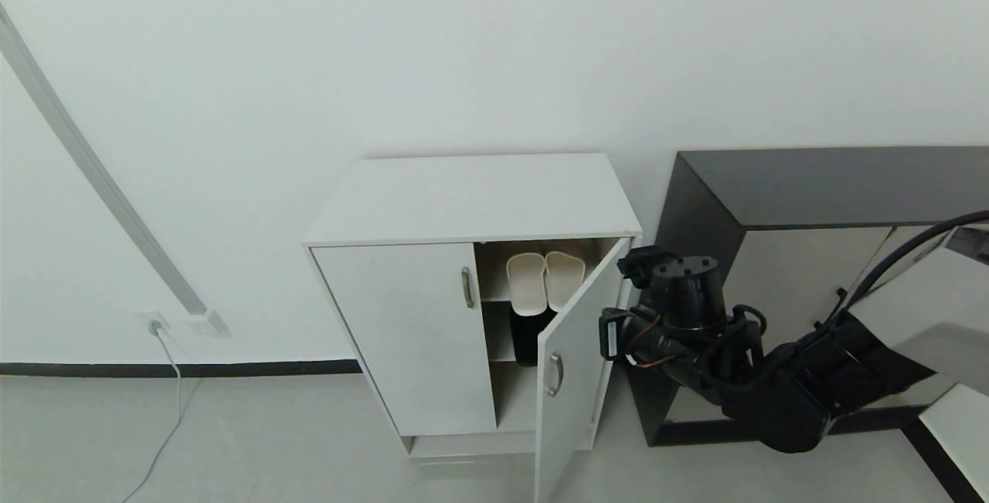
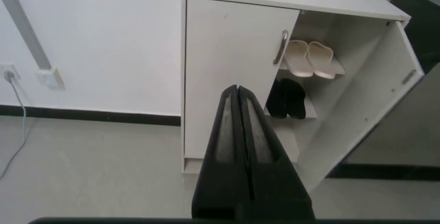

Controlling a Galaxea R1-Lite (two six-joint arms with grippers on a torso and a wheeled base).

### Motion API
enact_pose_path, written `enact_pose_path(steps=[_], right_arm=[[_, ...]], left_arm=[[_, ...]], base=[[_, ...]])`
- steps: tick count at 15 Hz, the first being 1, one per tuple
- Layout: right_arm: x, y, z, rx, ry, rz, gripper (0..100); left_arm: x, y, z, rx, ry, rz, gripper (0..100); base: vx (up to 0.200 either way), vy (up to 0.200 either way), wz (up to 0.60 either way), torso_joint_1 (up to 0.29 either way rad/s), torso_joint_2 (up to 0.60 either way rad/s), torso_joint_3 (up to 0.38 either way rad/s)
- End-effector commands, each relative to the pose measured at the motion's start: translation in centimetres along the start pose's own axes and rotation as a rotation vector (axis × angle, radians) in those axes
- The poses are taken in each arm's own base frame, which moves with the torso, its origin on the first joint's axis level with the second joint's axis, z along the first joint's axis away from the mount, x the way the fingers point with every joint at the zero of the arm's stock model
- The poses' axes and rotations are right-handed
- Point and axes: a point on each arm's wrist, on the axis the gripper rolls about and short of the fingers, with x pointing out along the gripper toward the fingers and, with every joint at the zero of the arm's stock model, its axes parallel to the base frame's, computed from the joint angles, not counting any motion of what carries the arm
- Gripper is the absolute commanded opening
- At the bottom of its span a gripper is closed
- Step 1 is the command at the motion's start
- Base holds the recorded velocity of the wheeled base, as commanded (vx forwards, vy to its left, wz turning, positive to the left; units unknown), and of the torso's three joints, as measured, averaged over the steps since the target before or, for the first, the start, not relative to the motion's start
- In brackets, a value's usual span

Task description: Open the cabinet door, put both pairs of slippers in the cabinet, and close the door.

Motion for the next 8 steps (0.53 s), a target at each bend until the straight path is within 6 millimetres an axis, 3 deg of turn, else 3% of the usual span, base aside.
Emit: enact_pose_path(steps=[1,5,8], right_arm=[[-0.4,0.0,-0.1,0.001,-0.006,0.012,0],[-1.9,-0.1,-1.1,0.008,-0.071,0.158,0],[-4.1,-0.7,-2.1,0.005,-0.066,0.241,0]], left_arm=[[0.0,0.0,0.0,0.000,-0.001,0.000,0],[0.0,0.0,0.0,0.000,-0.001,-0.005,0],[0.0,0.0,0.0,0.001,0.000,-0.007,0]], base=[[0.000,0.000,0.00,0.000,0.00,0.000],[0.000,0.000,0.00,0.000,0.00,0.000],[0.000,0.000,0.00,0.000,0.00,0.000]])
